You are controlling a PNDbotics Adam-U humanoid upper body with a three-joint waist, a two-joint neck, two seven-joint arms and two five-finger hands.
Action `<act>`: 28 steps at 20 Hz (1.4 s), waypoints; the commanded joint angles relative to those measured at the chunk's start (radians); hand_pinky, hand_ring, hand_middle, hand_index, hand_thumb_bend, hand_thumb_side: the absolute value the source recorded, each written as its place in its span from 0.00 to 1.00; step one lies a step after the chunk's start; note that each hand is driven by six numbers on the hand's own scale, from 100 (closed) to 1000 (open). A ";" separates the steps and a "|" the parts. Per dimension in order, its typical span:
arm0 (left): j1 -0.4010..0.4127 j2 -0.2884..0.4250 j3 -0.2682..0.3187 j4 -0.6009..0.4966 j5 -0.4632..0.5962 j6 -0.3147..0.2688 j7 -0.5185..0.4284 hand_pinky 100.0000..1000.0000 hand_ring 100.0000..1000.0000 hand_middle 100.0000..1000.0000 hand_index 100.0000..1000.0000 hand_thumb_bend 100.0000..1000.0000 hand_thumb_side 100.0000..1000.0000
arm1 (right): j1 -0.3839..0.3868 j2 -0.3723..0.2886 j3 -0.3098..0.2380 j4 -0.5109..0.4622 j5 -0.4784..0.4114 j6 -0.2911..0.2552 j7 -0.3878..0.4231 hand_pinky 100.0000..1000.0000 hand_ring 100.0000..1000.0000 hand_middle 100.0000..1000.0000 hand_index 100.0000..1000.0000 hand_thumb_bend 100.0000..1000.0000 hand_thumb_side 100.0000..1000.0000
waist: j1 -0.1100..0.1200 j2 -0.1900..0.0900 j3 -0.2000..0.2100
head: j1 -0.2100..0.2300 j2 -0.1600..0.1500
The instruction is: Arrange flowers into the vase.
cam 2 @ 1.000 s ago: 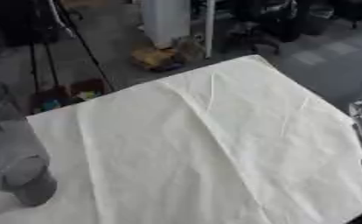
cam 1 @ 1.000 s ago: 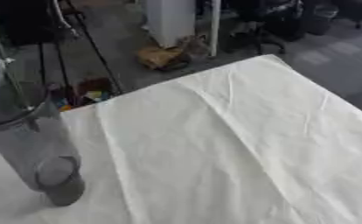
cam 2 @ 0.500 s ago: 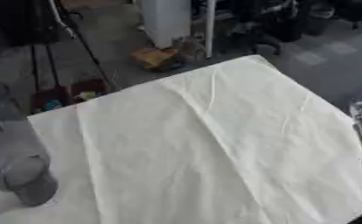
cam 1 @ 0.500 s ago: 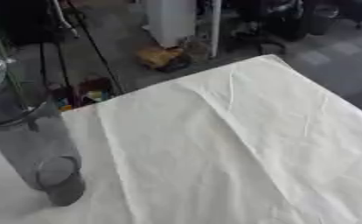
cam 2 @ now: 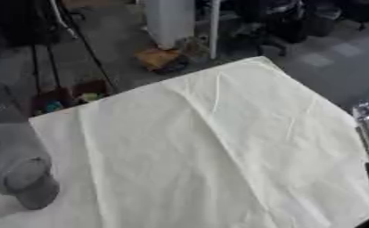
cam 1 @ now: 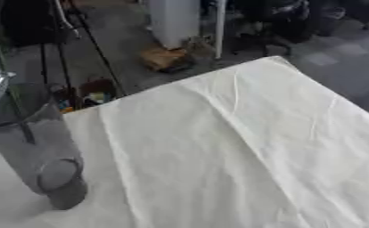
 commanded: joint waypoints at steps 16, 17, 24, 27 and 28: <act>0.011 0.005 -0.020 -0.033 -0.011 0.001 -0.021 0.00 0.14 0.16 0.21 0.34 0.60 | -0.008 -0.016 -0.012 -0.013 -0.007 -0.003 -0.011 0.77 0.87 0.82 0.89 0.00 1.00 | -0.021 -0.015 0.011 | -0.013 -0.008; 0.011 0.006 -0.021 -0.036 -0.014 -0.002 -0.021 0.00 0.17 0.18 0.24 0.35 0.60 | -0.007 -0.016 -0.012 -0.013 -0.007 -0.003 -0.011 0.77 0.87 0.82 0.89 0.00 1.00 | -0.021 -0.015 0.012 | -0.014 -0.008; 0.014 0.010 -0.021 -0.047 -0.037 -0.024 -0.016 0.31 0.40 0.43 0.52 0.42 0.63 | -0.005 -0.016 -0.011 -0.013 -0.008 -0.002 -0.012 0.76 0.87 0.82 0.89 0.00 1.00 | -0.022 -0.021 0.019 | -0.017 -0.007; 0.016 0.011 -0.022 -0.047 -0.045 -0.022 -0.007 0.42 0.47 0.51 0.62 0.41 0.63 | -0.004 -0.017 -0.012 -0.013 -0.009 -0.003 -0.013 0.76 0.87 0.82 0.89 0.00 1.00 | -0.023 -0.024 0.020 | -0.018 -0.006; 0.017 0.011 -0.022 -0.048 -0.046 -0.021 -0.004 0.49 0.51 0.56 0.66 0.41 0.62 | -0.004 -0.017 -0.012 -0.013 -0.009 -0.003 -0.013 0.76 0.87 0.82 0.89 0.00 1.00 | -0.023 -0.024 0.020 | -0.018 -0.006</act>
